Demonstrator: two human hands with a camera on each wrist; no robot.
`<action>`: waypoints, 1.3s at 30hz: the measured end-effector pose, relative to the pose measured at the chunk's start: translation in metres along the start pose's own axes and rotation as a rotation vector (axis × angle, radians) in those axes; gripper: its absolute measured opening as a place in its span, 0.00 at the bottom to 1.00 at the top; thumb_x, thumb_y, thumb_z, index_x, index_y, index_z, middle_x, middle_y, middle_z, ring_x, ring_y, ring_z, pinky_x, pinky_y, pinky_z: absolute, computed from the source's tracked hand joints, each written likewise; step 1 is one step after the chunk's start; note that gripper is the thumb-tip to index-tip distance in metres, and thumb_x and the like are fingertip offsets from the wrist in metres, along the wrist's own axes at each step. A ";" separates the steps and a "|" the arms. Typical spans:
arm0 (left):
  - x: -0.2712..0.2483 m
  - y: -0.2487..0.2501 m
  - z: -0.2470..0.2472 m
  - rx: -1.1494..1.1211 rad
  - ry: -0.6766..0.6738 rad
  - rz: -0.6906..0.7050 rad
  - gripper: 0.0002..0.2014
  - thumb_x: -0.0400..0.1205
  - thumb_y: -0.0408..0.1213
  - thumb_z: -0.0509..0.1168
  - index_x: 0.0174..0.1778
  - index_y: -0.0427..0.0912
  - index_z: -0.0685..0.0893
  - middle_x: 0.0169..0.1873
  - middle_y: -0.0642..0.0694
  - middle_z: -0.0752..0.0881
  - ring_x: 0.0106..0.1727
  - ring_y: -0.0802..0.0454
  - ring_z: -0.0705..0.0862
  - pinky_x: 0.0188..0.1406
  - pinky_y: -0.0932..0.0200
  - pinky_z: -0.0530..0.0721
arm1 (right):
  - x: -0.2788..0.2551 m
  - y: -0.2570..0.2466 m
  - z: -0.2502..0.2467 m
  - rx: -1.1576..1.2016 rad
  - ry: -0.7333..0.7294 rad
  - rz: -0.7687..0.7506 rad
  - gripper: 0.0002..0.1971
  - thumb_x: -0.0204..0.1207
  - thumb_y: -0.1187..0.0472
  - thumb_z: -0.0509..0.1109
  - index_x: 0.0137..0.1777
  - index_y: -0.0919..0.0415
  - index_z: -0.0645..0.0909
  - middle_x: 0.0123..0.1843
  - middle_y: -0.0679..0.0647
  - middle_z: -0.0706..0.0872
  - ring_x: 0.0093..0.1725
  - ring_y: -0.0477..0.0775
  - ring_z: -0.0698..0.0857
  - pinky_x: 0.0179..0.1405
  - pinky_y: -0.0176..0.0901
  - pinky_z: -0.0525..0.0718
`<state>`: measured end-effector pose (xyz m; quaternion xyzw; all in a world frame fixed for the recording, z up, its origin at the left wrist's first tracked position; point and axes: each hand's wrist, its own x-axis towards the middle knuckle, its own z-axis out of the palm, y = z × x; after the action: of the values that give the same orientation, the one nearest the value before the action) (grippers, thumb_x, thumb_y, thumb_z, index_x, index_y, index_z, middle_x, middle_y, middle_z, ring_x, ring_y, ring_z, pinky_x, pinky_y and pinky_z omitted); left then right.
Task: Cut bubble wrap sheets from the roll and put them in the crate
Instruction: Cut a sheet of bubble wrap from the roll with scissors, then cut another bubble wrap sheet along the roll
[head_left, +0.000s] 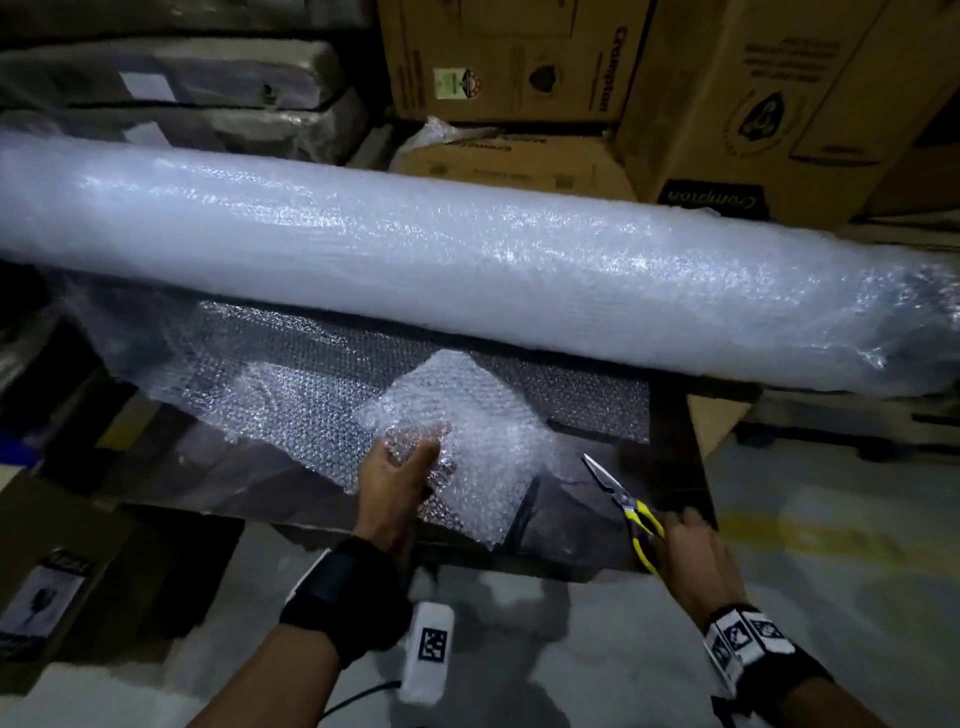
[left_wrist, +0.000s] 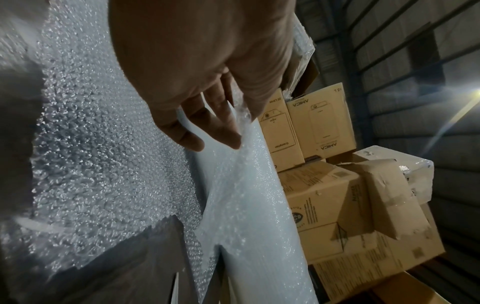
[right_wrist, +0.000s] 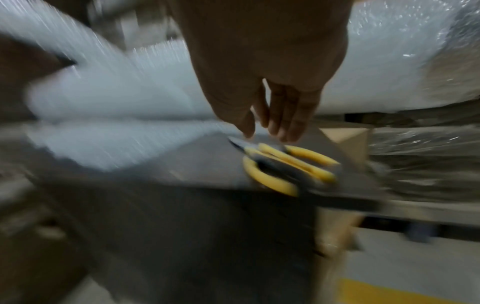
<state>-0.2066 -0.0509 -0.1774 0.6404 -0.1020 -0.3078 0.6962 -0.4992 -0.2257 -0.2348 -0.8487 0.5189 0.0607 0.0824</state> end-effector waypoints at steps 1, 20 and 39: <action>0.002 0.001 -0.001 -0.036 -0.007 -0.018 0.09 0.81 0.36 0.74 0.50 0.41 0.79 0.37 0.51 0.89 0.38 0.54 0.88 0.29 0.59 0.83 | -0.003 -0.010 0.001 0.037 0.053 -0.004 0.12 0.79 0.53 0.71 0.55 0.61 0.87 0.49 0.65 0.84 0.49 0.71 0.87 0.44 0.57 0.83; 0.052 -0.019 -0.072 -0.213 -0.199 -0.494 0.47 0.71 0.69 0.72 0.69 0.29 0.79 0.53 0.34 0.83 0.41 0.46 0.83 0.37 0.54 0.84 | 0.027 -0.138 0.000 1.672 -0.409 0.272 0.20 0.67 0.62 0.80 0.56 0.73 0.83 0.46 0.63 0.89 0.40 0.52 0.87 0.31 0.39 0.84; 0.182 -0.021 -0.033 0.980 -0.427 0.002 0.04 0.78 0.38 0.75 0.41 0.42 0.89 0.33 0.49 0.89 0.35 0.52 0.87 0.34 0.64 0.81 | 0.058 -0.174 0.059 1.157 -0.056 0.476 0.04 0.74 0.64 0.79 0.39 0.60 0.88 0.34 0.57 0.92 0.34 0.53 0.87 0.43 0.59 0.88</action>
<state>-0.0516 -0.1249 -0.2484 0.8136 -0.3736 -0.3470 0.2794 -0.3188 -0.1859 -0.2900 -0.5259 0.6401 -0.1911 0.5265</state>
